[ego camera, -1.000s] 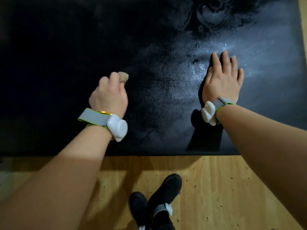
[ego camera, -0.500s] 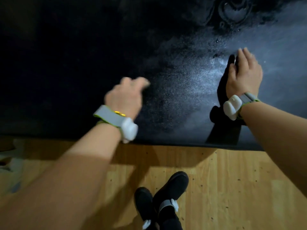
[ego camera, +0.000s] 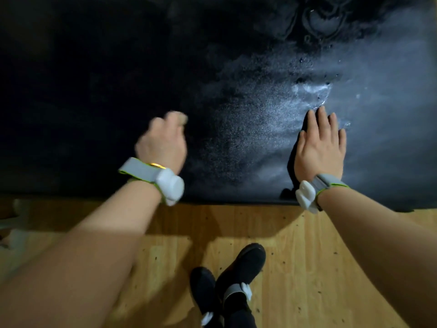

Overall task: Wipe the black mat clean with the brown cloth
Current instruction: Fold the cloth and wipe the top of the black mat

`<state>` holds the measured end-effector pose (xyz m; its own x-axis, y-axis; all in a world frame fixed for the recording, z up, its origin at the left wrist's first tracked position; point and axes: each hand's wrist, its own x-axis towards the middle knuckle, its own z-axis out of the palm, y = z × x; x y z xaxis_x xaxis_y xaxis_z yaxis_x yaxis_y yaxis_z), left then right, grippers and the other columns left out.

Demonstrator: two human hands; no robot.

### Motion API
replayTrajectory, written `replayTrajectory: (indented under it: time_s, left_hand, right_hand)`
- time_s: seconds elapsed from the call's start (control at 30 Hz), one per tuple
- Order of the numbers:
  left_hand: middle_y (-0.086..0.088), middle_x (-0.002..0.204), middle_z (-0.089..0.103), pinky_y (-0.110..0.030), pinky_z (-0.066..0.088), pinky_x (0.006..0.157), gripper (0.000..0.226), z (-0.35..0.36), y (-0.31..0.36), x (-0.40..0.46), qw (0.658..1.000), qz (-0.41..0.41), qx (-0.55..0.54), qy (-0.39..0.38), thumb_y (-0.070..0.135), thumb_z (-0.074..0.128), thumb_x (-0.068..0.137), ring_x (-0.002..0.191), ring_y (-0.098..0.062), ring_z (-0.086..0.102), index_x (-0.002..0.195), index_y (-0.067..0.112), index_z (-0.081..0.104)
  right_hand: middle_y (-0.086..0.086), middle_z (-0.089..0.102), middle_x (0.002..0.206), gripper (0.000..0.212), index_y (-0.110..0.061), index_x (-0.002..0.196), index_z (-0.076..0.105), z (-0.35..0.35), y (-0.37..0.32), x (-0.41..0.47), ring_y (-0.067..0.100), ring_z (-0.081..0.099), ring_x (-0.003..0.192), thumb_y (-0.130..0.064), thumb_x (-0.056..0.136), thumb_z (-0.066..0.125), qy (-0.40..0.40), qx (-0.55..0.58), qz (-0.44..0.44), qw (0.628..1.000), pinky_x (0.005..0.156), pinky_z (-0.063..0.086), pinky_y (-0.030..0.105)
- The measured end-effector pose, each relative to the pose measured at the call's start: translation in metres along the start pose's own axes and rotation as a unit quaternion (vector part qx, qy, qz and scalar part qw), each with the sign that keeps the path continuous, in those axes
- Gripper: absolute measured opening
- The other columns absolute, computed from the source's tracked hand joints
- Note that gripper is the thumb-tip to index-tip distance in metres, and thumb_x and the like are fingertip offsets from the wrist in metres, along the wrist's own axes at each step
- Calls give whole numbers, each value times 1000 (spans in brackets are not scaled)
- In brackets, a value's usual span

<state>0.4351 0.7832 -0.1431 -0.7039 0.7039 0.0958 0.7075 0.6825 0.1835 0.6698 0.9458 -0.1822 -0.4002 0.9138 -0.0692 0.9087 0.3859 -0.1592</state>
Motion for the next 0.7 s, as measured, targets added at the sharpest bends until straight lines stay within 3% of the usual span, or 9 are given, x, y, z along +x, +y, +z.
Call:
replayTrajectory:
  time_s: [0.1, 0.23, 0.37, 0.43, 0.53, 0.63, 0.7]
  left_hand:
    - [-9, 68, 54, -25, 34, 36, 15, 13, 71, -42, 989, 126, -67, -45, 21, 63, 79, 45, -30, 54, 90, 22, 53]
    - [-7, 67, 50, -25, 28, 37, 10, 22, 111, -80, 973, 205, -88, -59, 16, 67, 74, 45, -27, 51, 83, 20, 63]
    - [-6, 67, 51, -24, 32, 36, 18, 13, 52, -51, 983, 183, -24, 11, 24, 57, 82, 43, -28, 52, 92, 24, 43]
    - [-12, 72, 53, -30, 37, 38, 22, 5, 11, -41, 994, 109, 2, 26, 22, 61, 84, 49, -34, 55, 94, 24, 42]
    - [-21, 90, 54, -43, 39, 50, 14, -2, -22, -38, 1000, -20, -18, -8, 25, 51, 93, 69, -43, 56, 98, 12, 52]
    - [-20, 88, 57, -40, 39, 50, 11, 5, 12, -53, 997, -42, -63, 17, 23, 50, 90, 67, -43, 57, 97, 15, 53]
    - [-14, 74, 57, -32, 37, 41, 7, 11, 55, -71, 995, 25, -92, 34, 23, 53, 85, 54, -38, 57, 90, 21, 50]
  right_hand:
    - [0, 18, 159, 54, -21, 151, 24, -2, -1, 0, 23, 11, 147, -34, 98, 22, 6, -2, 0, 1000, 118, 6, 41]
    - [-2, 17, 159, 50, -23, 151, 23, -2, -1, -2, 21, 11, 147, -31, 102, 26, 7, -3, -1, 1000, 118, 5, 40]
    - [-3, 15, 160, 50, -24, 152, 20, -3, -1, 0, 20, 8, 148, -31, 103, 25, 0, -8, -3, 1000, 119, 4, 39]
    - [-2, 14, 160, 50, -23, 152, 20, -3, -1, 0, 20, 8, 148, -31, 103, 24, -1, -4, -3, 1000, 119, 4, 40]
    - [-2, 14, 160, 50, -23, 152, 20, -3, -1, 0, 20, 8, 148, -32, 103, 24, 3, -1, -5, 1000, 119, 4, 41]
    - [-3, 13, 160, 50, -24, 152, 19, -1, 0, 0, 20, 7, 148, -32, 103, 21, 4, -2, -7, 1000, 120, 4, 41]
    - [-4, 13, 160, 50, -25, 152, 19, 0, 0, 1, 19, 6, 148, -33, 103, 21, 5, -1, -4, 1000, 120, 4, 40]
